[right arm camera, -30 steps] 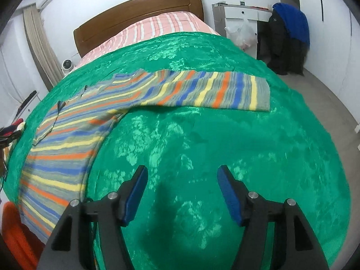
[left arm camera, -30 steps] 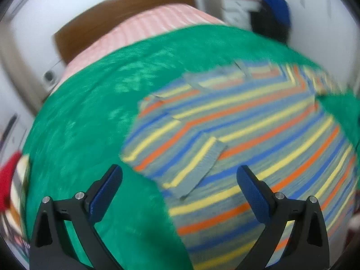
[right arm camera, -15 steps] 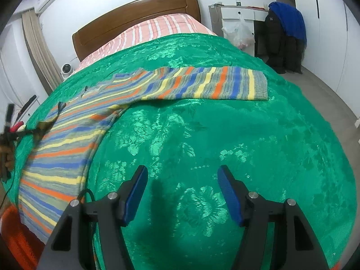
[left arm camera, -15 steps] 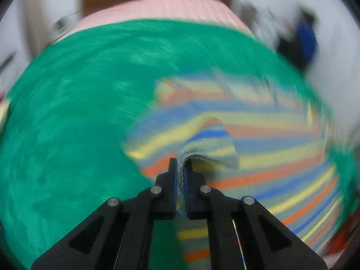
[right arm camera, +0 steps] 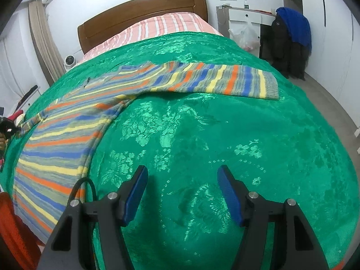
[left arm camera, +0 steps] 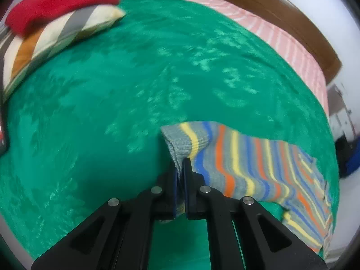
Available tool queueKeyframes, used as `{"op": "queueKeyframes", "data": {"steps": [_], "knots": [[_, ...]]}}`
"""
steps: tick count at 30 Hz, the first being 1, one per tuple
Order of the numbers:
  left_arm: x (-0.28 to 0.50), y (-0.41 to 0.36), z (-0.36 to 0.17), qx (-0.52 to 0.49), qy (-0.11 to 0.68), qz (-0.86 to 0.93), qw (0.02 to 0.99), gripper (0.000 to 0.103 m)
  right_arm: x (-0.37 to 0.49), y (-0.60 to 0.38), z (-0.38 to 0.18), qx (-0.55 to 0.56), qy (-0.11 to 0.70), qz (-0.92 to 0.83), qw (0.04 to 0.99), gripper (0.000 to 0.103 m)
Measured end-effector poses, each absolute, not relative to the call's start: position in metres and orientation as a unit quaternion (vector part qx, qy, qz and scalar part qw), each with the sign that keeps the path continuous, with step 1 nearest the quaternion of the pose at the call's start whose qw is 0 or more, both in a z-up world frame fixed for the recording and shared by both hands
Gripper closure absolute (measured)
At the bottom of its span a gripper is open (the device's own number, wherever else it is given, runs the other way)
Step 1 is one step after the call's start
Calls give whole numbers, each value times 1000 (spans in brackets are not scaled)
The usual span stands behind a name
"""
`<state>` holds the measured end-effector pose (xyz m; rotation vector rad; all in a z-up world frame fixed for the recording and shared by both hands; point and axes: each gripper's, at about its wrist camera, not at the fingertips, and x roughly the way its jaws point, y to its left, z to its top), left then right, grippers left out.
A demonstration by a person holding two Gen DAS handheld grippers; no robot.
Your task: Fold small clothes
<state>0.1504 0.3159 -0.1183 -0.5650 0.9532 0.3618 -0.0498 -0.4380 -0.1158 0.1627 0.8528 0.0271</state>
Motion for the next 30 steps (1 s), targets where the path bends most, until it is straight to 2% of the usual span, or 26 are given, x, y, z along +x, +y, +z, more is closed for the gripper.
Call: {"op": "queueKeyframes", "data": {"steps": [5, 9, 12, 13, 18, 19, 20, 24, 28, 29, 30], "knots": [[152, 326, -135, -266, 463, 182, 826, 101, -49, -438, -119, 78, 417, 12, 906, 38], [143, 343, -132, -309, 459, 169, 816, 92, -48, -439, -120, 78, 417, 12, 906, 38], [125, 355, -126, -349, 432, 131, 821, 57, -47, -438, -120, 79, 416, 12, 906, 37], [120, 355, -124, -351, 426, 118, 825, 55, -47, -438, -121, 79, 416, 12, 906, 37], [125, 327, -138, -324, 460, 60, 825, 57, -43, -433, -124, 72, 416, 11, 907, 32], [127, 320, -142, -308, 466, 62, 827, 82, -43, -432, -124, 70, 416, 11, 907, 32], [131, 310, -146, -281, 483, 70, 827, 99, -43, -432, -124, 68, 416, 10, 907, 32], [126, 303, -137, -209, 502, 104, 833, 98, -44, -433, -123, 68, 417, 10, 906, 32], [121, 316, -139, -206, 502, 104, 834, 98, -43, -431, -124, 60, 418, 6, 906, 31], [122, 313, -139, -198, 499, 103, 837, 97, -42, -430, -125, 56, 419, 5, 906, 30], [121, 308, -137, -190, 493, 100, 843, 92, -41, -429, -124, 55, 419, 4, 906, 30]]}}
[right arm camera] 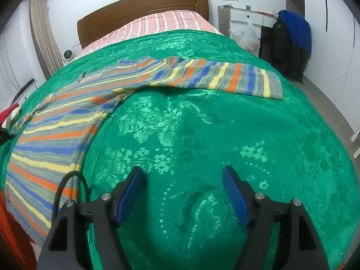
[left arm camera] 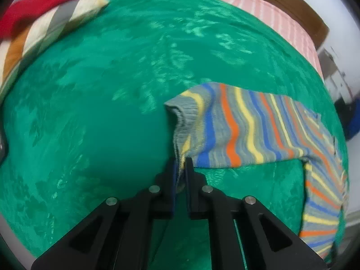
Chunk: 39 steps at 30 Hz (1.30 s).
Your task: Fold small clothes
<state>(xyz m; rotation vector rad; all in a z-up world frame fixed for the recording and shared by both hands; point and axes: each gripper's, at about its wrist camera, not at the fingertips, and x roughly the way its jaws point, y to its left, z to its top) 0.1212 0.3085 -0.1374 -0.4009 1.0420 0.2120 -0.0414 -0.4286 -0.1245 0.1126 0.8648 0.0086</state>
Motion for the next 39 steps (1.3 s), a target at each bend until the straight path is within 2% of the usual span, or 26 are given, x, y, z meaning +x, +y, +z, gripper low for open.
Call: {"op": "queueKeyframes", "data": {"steps": [2, 4, 6, 10, 17, 20, 22, 25, 34, 39], "knots": [[116, 303, -132, -192, 479, 98, 851, 74, -41, -428, -123, 52, 420, 3, 906, 30], [100, 301, -120, -181, 451, 101, 868, 29, -41, -428, -121, 52, 421, 1, 906, 30], [83, 297, -109, -147, 417, 109, 890, 9, -44, -427, -119, 49, 420, -5, 906, 30], [78, 287, -107, -71, 400, 126, 905, 7, -45, -424, -120, 36, 421, -18, 906, 29], [91, 242, -90, -13, 317, 78, 945, 6, -39, -414, -122, 11, 421, -38, 906, 29], [124, 228, -101, -9, 338, 35, 940, 6, -38, -411, -123, 4, 422, -44, 905, 28], [147, 227, -118, -11, 363, 43, 931, 0, -37, -410, -125, 2, 422, -48, 905, 25], [177, 229, -163, -2, 451, 53, 891, 0, -34, -409, -128, 1, 422, -53, 905, 23], [168, 225, -163, 0, 437, 56, 898, 0, -31, -407, -130, 1, 428, -62, 902, 20], [171, 225, -161, 1, 438, 57, 897, 0, -27, -405, -133, 5, 430, -68, 900, 15]]}}
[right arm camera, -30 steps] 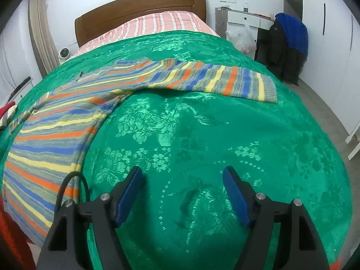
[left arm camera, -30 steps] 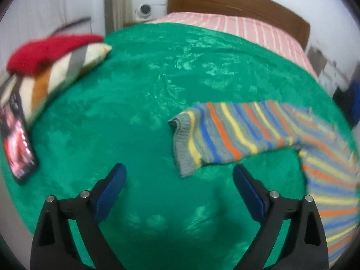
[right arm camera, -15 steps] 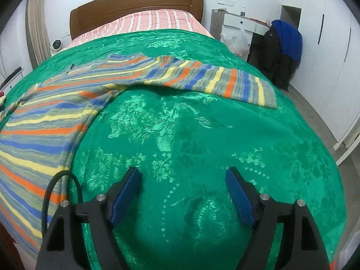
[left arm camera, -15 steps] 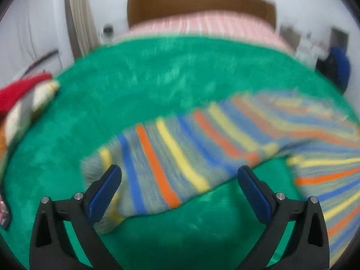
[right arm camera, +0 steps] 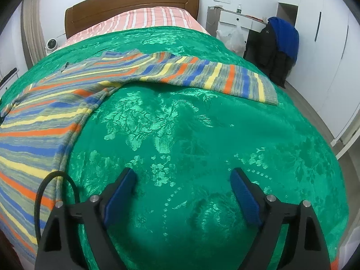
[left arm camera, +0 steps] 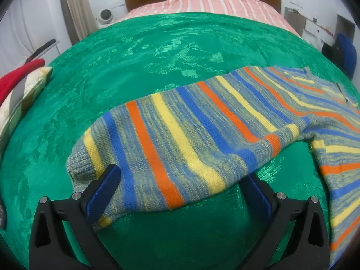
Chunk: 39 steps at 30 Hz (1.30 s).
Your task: Fold small clothes
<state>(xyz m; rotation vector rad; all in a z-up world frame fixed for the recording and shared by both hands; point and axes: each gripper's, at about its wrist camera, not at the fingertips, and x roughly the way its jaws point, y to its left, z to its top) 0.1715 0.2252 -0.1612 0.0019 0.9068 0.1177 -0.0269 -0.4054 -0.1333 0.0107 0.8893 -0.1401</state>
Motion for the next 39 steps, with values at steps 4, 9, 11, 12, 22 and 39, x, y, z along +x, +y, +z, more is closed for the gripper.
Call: {"op": "queueKeyframes", "data": {"steps": [4, 9, 11, 12, 22, 39], "knots": [[171, 225, -161, 1, 438, 57, 897, 0, -25, -403, -134, 0, 432, -75, 899, 14], [171, 226, -161, 0, 438, 57, 897, 0, -24, -401, -135, -3, 435, -85, 896, 12], [171, 225, -162, 0, 438, 57, 897, 0, -23, -401, -135, -5, 436, -89, 896, 11], [171, 225, -161, 0, 438, 57, 897, 0, -23, -401, -135, -4, 436, -89, 896, 11], [171, 225, -161, 0, 438, 57, 897, 0, -23, -402, -136, -2, 434, -91, 896, 9], [171, 226, -161, 0, 438, 57, 897, 0, -27, -401, -137, 3, 424, -92, 901, 7]]}}
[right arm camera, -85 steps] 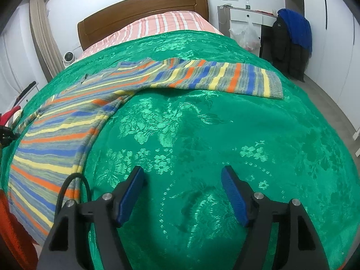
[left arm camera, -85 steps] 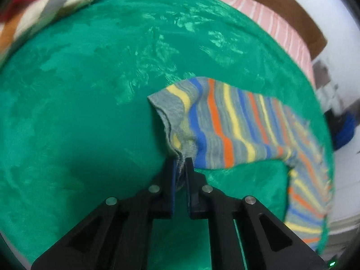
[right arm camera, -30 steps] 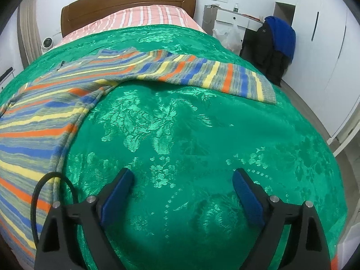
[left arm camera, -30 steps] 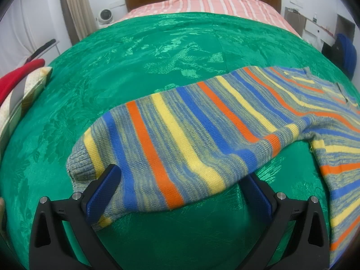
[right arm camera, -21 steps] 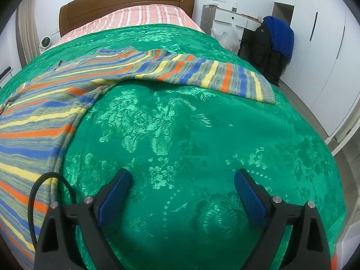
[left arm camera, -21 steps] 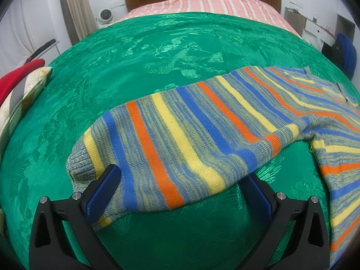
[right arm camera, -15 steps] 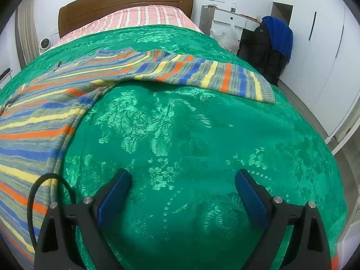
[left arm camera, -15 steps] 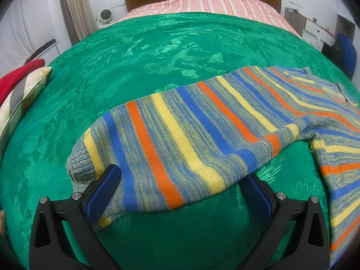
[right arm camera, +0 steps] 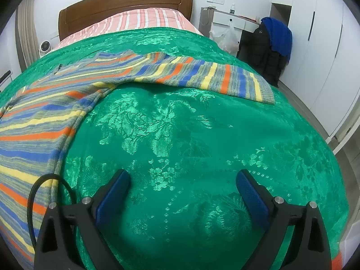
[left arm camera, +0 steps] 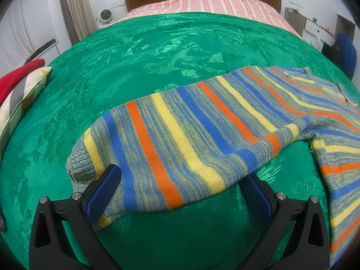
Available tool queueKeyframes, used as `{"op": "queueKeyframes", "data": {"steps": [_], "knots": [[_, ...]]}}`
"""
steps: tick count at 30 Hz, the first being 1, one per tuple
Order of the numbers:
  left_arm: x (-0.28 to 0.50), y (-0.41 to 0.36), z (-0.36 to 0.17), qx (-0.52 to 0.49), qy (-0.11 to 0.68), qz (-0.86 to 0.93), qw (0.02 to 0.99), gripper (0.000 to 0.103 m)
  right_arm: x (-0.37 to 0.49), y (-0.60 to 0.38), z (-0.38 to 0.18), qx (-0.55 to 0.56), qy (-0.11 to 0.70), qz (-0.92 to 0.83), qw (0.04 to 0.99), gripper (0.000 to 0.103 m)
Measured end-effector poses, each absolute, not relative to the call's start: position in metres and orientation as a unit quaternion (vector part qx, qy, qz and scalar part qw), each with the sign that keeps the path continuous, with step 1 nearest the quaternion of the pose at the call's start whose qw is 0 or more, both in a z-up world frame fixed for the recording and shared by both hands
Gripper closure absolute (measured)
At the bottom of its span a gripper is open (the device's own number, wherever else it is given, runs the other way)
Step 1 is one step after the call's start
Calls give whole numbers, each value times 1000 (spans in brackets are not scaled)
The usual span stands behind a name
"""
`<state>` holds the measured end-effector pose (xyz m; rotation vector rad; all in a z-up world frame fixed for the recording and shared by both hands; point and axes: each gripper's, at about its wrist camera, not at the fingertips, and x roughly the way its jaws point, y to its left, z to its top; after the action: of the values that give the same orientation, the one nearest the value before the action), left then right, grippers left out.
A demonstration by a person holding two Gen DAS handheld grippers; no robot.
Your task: Fold small clothes
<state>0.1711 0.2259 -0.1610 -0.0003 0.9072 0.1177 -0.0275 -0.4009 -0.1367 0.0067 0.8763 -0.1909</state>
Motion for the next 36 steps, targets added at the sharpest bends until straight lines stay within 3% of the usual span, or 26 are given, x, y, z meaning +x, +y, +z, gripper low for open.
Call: {"op": "queueKeyframes", "data": {"steps": [22, 29, 36], "knots": [[174, 230, -157, -2, 440, 59, 896, 0, -38, -403, -138, 14, 402, -67, 913, 5], [168, 230, -150, -24, 491, 69, 868, 0, -41, -407, -138, 20, 399, -52, 915, 3], [143, 221, -76, -40, 442, -19, 896, 1, -37, -414, -106, 42, 403, -1, 914, 3]]}}
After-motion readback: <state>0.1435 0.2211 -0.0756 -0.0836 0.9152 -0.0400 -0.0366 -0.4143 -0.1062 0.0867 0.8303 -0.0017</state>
